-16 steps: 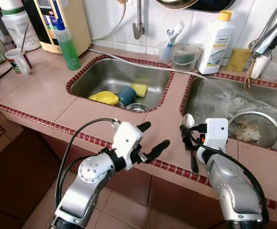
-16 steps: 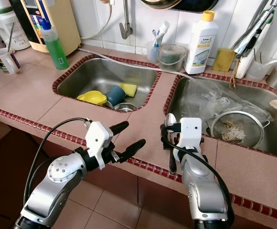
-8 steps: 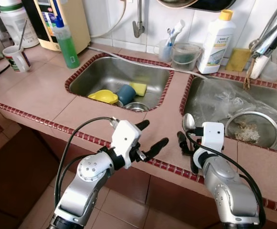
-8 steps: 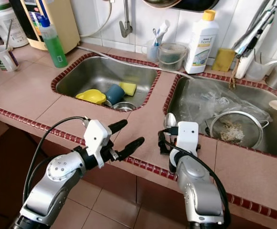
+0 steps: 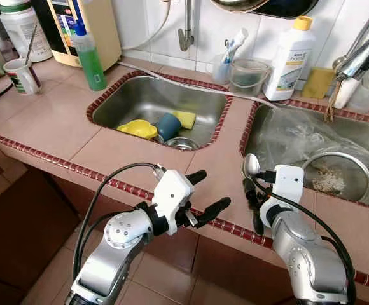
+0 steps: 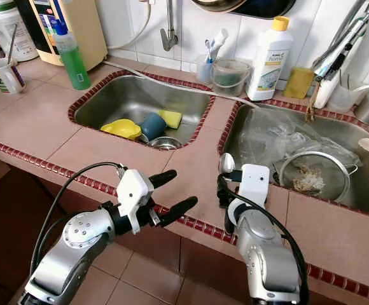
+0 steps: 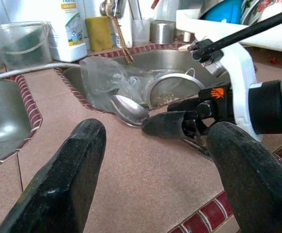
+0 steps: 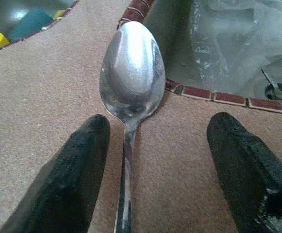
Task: Kitchen organization
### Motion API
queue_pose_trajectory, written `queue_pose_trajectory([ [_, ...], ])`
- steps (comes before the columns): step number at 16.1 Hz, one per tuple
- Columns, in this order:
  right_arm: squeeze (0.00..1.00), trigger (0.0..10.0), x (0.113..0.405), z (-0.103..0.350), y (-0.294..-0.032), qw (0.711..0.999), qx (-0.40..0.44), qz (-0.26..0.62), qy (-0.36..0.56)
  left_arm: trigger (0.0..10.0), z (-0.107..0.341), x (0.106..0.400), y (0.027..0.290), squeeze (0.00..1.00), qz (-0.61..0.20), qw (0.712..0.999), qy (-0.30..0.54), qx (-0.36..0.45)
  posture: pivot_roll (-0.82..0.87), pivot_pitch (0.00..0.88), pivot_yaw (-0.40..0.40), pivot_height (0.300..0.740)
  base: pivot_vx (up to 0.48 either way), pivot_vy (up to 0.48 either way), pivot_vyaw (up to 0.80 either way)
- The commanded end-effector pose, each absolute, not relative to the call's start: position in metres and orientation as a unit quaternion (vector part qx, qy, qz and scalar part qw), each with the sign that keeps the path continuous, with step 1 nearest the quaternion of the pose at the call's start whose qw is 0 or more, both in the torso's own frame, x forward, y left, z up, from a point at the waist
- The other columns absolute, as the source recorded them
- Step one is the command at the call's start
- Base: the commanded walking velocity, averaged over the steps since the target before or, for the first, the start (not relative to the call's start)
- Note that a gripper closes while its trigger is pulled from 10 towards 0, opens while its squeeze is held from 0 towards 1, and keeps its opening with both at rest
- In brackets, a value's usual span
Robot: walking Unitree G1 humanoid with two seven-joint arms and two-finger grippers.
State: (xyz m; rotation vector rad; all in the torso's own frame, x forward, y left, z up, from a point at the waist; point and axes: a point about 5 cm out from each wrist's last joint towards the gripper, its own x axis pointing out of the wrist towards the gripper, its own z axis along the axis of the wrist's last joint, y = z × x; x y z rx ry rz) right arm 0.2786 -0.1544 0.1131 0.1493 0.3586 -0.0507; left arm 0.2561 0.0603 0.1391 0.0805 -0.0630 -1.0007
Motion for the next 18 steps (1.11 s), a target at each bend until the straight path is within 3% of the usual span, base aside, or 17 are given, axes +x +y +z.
queue_pose_trajectory([
  [1,0.0,0.0,0.267,0.088,-0.161,0.964,0.078,-0.05,0.248,10.0,0.146,0.257,0.061,0.0,-0.485,0.872,-0.039,0.043,-0.14,0.088,0.008,0.74,0.0,0.0,0.0],
  [9,0.0,0.0,0.259,0.084,-0.173,0.949,0.078,-0.07,0.296,10.0,0.149,0.26,0.065,0.0,-0.476,0.877,-0.039,0.045,-0.14,0.116,0.005,0.74,0.0,0.0,0.0],
  [10,0.0,0.6,0.26,0.083,-0.176,0.947,0.073,-0.074,0.303,10.0,0.15,0.26,0.065,0.0,-0.473,0.879,-0.04,0.04,-0.14,0.118,0.0,0.74,0.0,0.0,0.0],
  [11,0.0,2.8,0.26,0.083,-0.176,0.945,0.077,-0.073,0.309,10.0,0.149,0.26,0.065,0.0,-0.472,0.88,-0.039,0.04,-0.14,0.114,-0.004,0.74,0.0,0.0,0.0],
  [13,0.0,8.2,0.26,0.083,-0.178,0.943,0.078,-0.077,0.315,10.0,0.148,0.258,0.065,0.0,-0.471,0.881,-0.036,0.037,-0.14,0.113,-0.01,0.74,0.0,0.0,0.0],
  [14,0.0,10.0,0.26,0.084,-0.178,0.942,0.07,-0.08,0.319,10.0,0.148,0.257,0.065,0.0,-0.471,0.881,-0.036,0.037,-0.14,0.114,-0.013,0.74,0.0,0.0,0.0],
  [18,0.0,10.0,0.264,0.083,-0.18,0.938,0.053,-0.079,0.333,10.0,0.148,0.257,0.063,0.0,-0.466,0.883,-0.038,0.032,-0.14,0.108,-0.019,0.74,0.0,0.0,0.0],
])
